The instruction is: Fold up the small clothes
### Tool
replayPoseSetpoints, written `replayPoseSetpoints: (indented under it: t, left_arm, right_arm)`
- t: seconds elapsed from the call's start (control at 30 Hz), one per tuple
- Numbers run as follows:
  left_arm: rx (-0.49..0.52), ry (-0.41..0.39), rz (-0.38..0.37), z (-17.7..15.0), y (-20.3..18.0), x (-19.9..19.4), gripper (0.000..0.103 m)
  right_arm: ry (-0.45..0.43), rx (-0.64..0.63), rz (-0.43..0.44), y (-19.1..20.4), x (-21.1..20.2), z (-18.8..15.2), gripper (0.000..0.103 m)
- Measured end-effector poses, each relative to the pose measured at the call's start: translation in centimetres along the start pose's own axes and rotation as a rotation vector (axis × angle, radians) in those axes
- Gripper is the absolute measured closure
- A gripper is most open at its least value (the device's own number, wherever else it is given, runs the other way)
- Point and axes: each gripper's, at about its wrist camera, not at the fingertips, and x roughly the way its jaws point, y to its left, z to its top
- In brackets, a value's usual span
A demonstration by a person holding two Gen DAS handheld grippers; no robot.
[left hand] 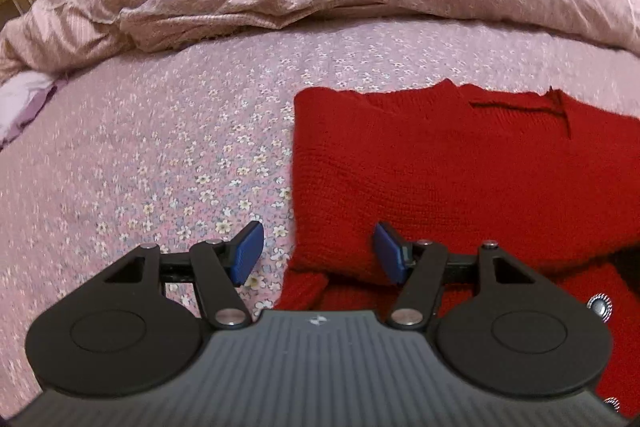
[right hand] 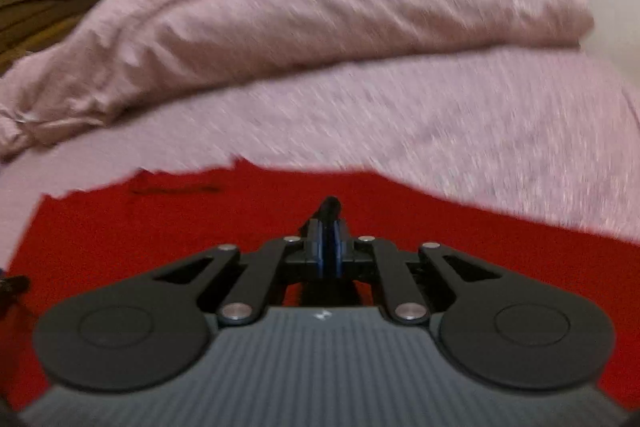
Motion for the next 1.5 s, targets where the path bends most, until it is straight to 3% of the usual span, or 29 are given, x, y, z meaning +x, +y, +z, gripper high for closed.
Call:
replayPoseSetpoints:
  t: [0.23, 0.4, 0.6, 0.7, 0.83, 0.97, 1.0, 1.07, 1.13, 1.17, 1.33, 1.5]
  left_arm:
    - [-0.039, 0.023, -0.003, 0.5, 0.3, 0.5, 0.035]
    - [-0.024, 0.007, -0.041, 0.5, -0.1, -1.3, 0.035]
    - [-0.016, 0.021, -0.056, 0.2, -0.7, -1.7, 0.035]
    - [-0.02, 0.044, -0.039, 0.1, -0.8, -0.9, 0.035]
    - [-0.018, 0.044, -0.029, 0.1, -0.9, -0.5, 0.034]
    - [-0.03, 0.036, -0.033, 0.2, -0.4, -1.5, 0.034]
    - [-0.03, 0.036, -0.032, 0.1, -0.3, -1.9, 0.034]
    - [-0.038, 0.032, -0.036, -0.1, 0.0, -3.0, 0.034]
    - [-0.057, 0.03, -0.048, -0.4, 0.4, -3.9, 0.034]
    - [-0.065, 0.031, -0.052, -0.6, 0.5, -4.4, 0.034]
    - [-0.068, 0.032, -0.063, -1.6, 0.5, -6.7, 0.033]
    - [-0.079, 0.029, -0.073, -2.2, 0.5, -8.7, 0.032]
  right_arm:
    - [0.001, -0.008, -0.011, -0.9, 0.6, -0.8, 0.08]
    - [-0.013, 0.01, -0.048, -0.7, -1.6, -0.2, 0.079]
    - [-0.052, 0.035, 0.031, -0.1, -4.6, -0.7, 0.079]
    - [-0.015, 0.034, 0.059, 0.6, -4.0, -1.4, 0.079]
    - [0.06, 0.034, 0.009, 1.0, -1.4, -2.9, 0.08]
    - [0.012, 0.096, 0.014, 0.7, -1.1, -3.3, 0.079]
    - [0.011, 0.11, 0.014, 0.7, -1.3, -3.2, 0.078]
    - [0.003, 0.123, 0.038, 0.6, -2.1, -3.3, 0.063]
    - [-0.014, 0.154, 0.074, 0.3, -3.3, -3.6, 0.023]
    - [-0.028, 0.166, 0.075, 0.2, -3.9, -3.7, 0.017]
    - [-0.076, 0.228, 0.08, -1.8, -8.0, -4.9, 0.017]
    - [-0.096, 0.295, 0.007, -5.3, -11.4, -6.9, 0.017]
